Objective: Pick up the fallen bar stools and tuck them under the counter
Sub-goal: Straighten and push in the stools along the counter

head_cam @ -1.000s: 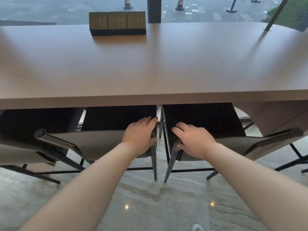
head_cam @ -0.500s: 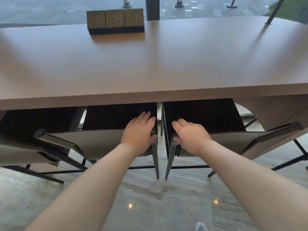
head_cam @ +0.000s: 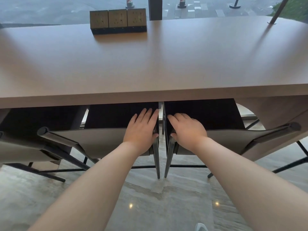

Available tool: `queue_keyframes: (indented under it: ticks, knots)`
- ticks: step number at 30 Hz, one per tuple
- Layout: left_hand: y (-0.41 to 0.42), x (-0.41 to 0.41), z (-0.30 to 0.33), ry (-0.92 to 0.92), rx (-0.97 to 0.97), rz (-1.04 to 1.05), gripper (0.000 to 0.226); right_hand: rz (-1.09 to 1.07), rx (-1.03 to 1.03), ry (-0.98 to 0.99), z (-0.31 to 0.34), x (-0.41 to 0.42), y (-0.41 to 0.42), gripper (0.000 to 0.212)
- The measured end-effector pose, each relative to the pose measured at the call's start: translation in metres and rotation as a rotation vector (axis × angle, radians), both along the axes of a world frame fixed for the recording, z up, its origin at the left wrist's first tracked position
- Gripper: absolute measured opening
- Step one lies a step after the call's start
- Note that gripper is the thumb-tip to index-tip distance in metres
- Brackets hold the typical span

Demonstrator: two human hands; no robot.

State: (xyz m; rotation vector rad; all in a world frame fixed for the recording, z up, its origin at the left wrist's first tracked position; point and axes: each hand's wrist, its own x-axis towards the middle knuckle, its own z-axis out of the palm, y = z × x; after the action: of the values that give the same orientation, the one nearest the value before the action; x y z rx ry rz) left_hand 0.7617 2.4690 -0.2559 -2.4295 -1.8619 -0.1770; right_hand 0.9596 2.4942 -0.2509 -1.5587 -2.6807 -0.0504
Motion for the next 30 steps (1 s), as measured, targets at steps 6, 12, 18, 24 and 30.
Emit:
queue_keyframes:
  ticks: [6, 12, 18, 24, 30]
  knots:
    - [-0.001, 0.002, -0.001, 0.008, 0.017, 0.028, 0.089, -0.005, 0.007, 0.035, -0.002, 0.001, 0.001, 0.072]
    - [0.001, 0.006, 0.003, -0.035, -0.079, 0.097, 0.094, 0.02, -0.052, 0.064, 0.0, 0.001, 0.006, 0.074]
    - [-0.016, 0.003, 0.014, -0.286, -0.141, 0.082, 0.082, 0.053, -0.083, 0.184, 0.013, -0.004, -0.004, 0.071]
    - [-0.04, -0.013, 0.054, -1.12, -0.195, 0.284, 0.049, -0.021, -0.204, 0.54, 0.036, -0.033, -0.024, 0.058]
    - [-0.069, -0.056, 0.089, -1.646, -0.21, 0.439, 0.025, -0.074, -0.314, 0.744, 0.061, -0.074, -0.044, 0.048]
